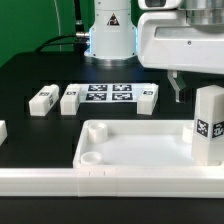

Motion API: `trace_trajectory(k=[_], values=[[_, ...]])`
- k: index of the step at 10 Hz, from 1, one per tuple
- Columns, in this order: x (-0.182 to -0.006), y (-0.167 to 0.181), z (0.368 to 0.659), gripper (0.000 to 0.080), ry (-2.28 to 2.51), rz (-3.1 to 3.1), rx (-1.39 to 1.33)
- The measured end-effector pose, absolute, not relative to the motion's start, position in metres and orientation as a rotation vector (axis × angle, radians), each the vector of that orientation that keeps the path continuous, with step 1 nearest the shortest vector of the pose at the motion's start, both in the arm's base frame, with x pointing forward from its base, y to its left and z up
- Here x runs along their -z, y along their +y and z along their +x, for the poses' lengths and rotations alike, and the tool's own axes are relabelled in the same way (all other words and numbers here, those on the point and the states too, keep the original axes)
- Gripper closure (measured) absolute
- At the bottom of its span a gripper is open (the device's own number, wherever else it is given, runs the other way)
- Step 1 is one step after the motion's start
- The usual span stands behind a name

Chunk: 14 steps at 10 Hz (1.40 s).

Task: Assemble desk

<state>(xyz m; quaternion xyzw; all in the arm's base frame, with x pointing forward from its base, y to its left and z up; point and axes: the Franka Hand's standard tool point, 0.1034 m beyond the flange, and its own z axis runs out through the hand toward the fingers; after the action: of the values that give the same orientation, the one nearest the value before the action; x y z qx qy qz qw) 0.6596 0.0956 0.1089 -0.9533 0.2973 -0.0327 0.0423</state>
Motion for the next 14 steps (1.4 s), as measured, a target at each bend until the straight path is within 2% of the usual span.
trace_trajectory(k=[6, 10, 11, 13, 14], values=[[-0.1068, 0.0964, 0.6588, 0.0150, 0.072, -3.075, 0.128], [-0.1068, 0.0982, 0.6585, 0.0150, -0.241, -3.074, 0.137], [-0.1068, 0.0979, 0.6585, 0.0242, -0.252, -3.073, 0.137], [-0.1068, 0.0975, 0.6586, 0.0515, -0.249, -3.073, 0.137], [-0.1068, 0.0973, 0.6586, 0.0515, -0.229, -3.074, 0.137]])
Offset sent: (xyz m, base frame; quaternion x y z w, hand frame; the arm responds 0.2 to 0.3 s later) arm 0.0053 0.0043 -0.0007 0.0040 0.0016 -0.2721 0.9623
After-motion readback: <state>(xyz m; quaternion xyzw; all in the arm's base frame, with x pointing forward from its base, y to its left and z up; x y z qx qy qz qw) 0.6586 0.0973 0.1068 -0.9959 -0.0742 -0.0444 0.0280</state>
